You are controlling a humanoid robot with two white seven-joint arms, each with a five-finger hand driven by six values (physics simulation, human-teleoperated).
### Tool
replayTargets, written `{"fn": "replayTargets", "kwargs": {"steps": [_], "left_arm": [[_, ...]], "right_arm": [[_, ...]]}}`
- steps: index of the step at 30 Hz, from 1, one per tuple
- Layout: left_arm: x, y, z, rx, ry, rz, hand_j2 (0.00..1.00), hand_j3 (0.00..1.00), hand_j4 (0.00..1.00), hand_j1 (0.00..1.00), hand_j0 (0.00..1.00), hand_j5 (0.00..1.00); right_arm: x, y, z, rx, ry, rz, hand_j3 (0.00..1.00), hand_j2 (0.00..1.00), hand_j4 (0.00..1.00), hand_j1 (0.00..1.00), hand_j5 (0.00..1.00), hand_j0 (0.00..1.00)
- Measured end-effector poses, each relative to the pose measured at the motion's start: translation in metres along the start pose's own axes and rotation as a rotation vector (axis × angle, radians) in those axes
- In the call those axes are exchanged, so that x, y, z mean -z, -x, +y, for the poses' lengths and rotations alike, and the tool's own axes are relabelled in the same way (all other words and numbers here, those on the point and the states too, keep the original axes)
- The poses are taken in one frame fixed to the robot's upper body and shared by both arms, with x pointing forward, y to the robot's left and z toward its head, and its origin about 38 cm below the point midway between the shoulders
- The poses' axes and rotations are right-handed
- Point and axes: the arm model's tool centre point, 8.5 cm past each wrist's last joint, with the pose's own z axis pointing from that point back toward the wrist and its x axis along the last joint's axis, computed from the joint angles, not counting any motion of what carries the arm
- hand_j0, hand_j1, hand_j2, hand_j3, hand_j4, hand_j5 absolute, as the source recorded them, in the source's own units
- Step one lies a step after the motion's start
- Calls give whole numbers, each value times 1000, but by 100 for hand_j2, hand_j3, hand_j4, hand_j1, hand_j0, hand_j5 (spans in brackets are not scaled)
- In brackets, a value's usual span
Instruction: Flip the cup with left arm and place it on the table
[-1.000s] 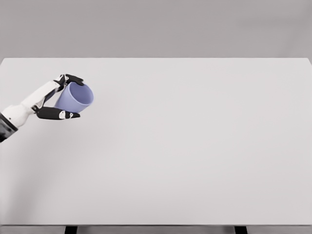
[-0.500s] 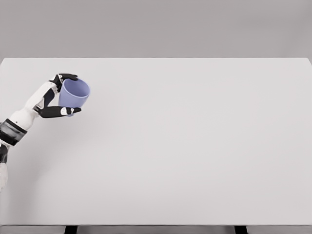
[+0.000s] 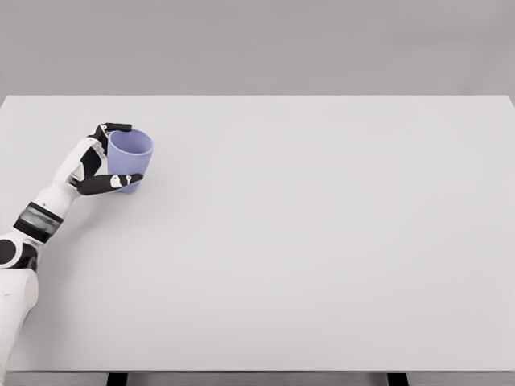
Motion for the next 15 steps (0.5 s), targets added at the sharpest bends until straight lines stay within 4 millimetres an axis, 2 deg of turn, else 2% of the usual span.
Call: {"fn": "replayTargets", "kwargs": {"steps": [15], "left_arm": [[2,3,-3,-83,-93,-49,46,46,46,46,46,46]], "right_arm": [[0,0,0,0,0,0,100,100,100,100,100,100]]}}
